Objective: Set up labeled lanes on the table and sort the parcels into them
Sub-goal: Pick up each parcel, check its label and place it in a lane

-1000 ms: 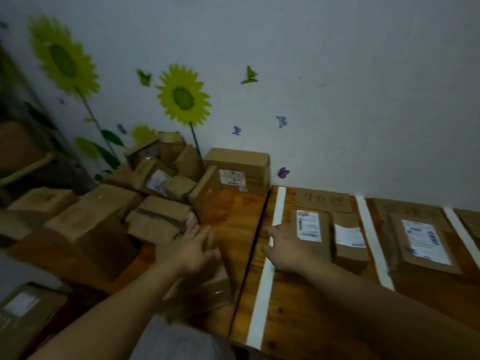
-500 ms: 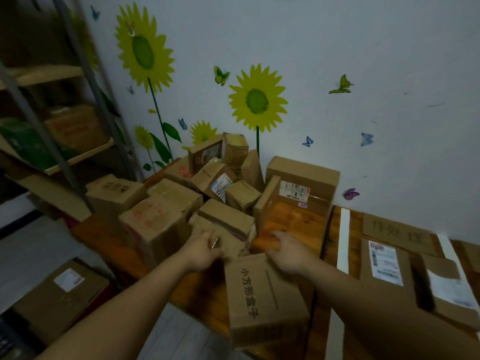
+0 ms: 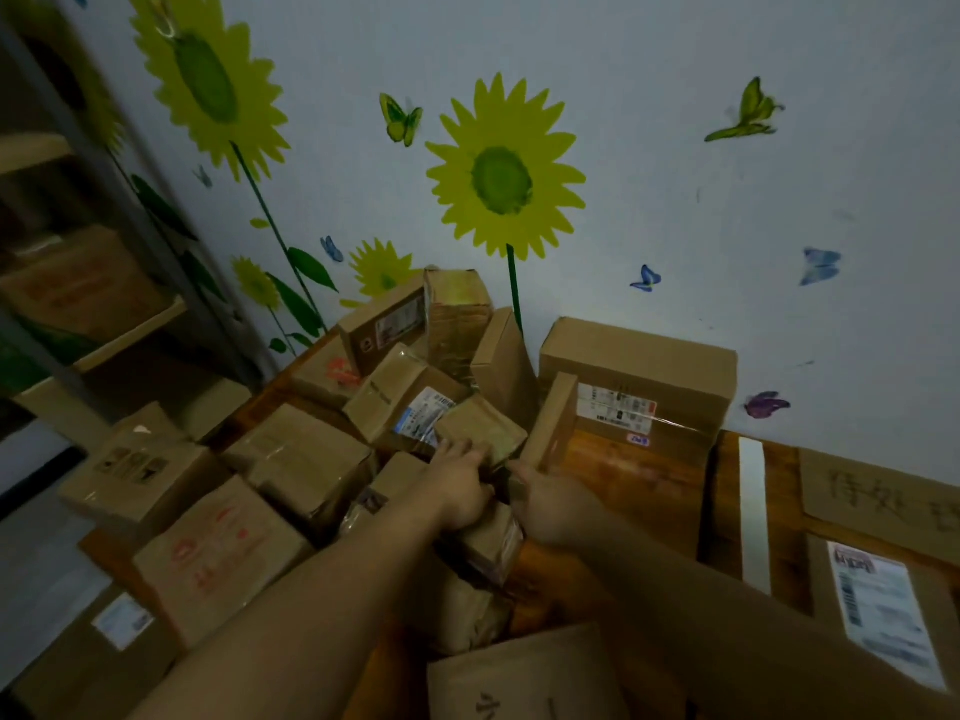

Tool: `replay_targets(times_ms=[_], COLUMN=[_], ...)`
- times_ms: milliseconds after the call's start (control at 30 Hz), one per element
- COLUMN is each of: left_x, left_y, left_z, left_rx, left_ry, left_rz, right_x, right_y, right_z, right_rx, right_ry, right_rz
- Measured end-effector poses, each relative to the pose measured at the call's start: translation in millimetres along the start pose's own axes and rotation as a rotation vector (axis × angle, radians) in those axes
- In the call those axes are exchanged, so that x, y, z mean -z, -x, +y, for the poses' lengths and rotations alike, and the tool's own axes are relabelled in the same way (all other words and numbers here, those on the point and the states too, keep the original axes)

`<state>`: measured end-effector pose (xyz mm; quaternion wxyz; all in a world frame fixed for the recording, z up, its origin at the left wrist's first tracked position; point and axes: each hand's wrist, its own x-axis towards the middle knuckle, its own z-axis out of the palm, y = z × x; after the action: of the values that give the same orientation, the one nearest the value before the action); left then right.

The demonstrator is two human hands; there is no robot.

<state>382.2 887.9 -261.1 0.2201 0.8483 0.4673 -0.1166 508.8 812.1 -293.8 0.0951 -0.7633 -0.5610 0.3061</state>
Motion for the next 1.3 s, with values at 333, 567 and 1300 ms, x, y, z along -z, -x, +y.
replay_targets(times_ms=[333, 567, 1300], left_x=[4.7, 17.1, 14.7], left_y=[-5.7, 25.6, 181.5], left_z=[7.0, 27.7, -19.0], left_rx=[-0.039, -0.006, -0.299], left_ry=[0.080, 0.694, 1.350], left_rz=[0.030, -0.065, -0.100], right_x=[-1.8, 20.2, -20.9], right_y=[18.5, 87.5, 217.0], right_z=[13.7, -19.2, -96.7], right_rx=[-0.009, 0.016, -0.101], right_ry=[-0.280, -0.728, -1.355], right_rz=[0.474, 0.720, 0.796])
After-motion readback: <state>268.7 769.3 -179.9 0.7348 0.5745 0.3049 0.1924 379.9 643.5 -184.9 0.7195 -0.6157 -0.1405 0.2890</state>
